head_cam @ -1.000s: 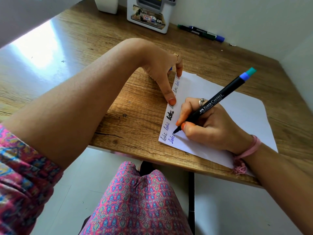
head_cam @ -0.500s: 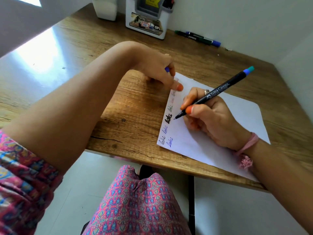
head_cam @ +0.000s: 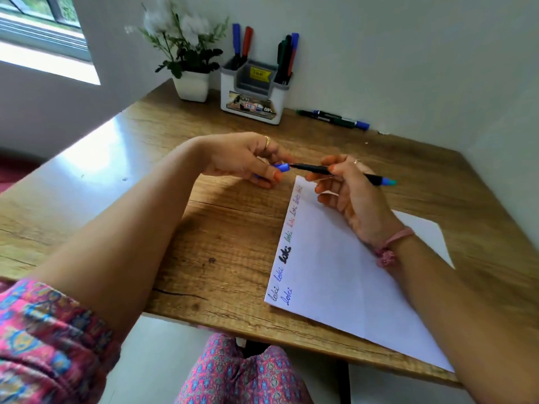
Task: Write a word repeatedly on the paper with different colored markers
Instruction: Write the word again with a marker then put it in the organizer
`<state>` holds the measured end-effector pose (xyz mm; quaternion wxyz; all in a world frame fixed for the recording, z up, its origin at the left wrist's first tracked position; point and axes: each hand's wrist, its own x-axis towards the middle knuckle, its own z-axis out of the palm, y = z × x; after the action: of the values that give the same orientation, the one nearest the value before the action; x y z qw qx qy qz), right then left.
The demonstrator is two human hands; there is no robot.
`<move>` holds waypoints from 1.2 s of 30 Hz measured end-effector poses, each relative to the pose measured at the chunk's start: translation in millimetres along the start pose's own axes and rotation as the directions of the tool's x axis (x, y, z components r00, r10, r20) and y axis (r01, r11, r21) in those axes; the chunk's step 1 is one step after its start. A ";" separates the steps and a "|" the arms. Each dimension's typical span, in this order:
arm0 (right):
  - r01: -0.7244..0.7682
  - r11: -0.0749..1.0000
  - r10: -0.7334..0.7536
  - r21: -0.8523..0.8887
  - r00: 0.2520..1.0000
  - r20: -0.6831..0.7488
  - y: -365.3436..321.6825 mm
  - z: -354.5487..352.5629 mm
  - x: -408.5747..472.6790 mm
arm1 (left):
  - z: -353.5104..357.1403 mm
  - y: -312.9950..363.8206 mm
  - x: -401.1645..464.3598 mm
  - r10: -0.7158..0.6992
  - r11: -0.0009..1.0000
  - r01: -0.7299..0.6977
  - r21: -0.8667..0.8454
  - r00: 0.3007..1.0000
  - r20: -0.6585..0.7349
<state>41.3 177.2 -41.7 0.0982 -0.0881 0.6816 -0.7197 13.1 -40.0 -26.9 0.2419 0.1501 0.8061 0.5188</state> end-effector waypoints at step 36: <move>0.366 0.909 -0.365 -0.200 0.930 0.041 9.3 8.0 -7.9 | 1.4 -3.6 0.7 0.250 0.951 -0.268 -0.156 0.960 -0.124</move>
<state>51.2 171.1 -50.5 -0.0467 -0.2245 0.7233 -0.6513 13.3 -40.1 -30.8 0.1419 0.2063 0.7432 0.6205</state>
